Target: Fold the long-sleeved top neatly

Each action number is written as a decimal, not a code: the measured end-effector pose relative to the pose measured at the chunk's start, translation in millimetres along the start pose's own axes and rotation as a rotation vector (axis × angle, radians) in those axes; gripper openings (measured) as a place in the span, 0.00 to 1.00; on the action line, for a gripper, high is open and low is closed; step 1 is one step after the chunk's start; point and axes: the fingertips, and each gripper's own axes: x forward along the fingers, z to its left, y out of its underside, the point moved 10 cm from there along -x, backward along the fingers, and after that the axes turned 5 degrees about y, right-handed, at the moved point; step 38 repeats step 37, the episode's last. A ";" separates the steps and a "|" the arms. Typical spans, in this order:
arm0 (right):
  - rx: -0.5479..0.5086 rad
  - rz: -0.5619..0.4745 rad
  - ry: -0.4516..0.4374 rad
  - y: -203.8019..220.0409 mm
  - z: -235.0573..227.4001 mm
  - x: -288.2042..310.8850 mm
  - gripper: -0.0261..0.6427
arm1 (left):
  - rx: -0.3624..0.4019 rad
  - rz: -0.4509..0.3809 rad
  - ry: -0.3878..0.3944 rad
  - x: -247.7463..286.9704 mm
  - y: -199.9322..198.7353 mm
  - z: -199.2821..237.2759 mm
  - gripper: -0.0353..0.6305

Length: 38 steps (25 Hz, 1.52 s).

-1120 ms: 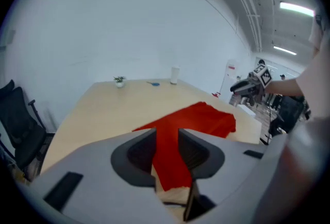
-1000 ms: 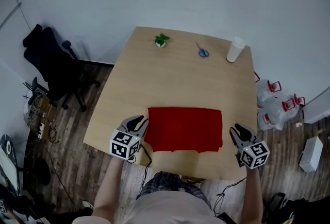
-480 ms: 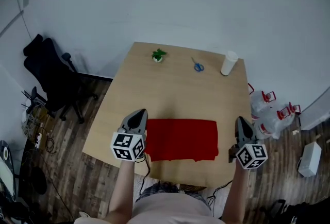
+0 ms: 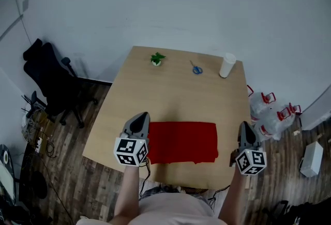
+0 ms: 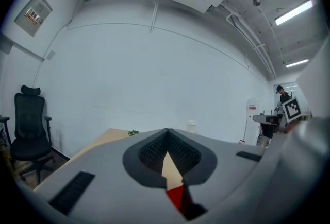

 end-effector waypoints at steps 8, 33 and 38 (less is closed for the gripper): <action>-0.081 0.043 0.033 7.5 0.8 -5.3 0.05 | -0.014 0.012 0.000 -0.4 2.5 -6.1 0.06; -0.098 0.075 0.005 11.9 12.7 1.1 0.05 | -0.023 0.044 0.015 -2.2 8.1 -4.5 0.06; -0.098 0.079 0.000 12.1 16.0 2.6 0.05 | -0.028 0.047 0.013 -3.0 8.1 -2.8 0.06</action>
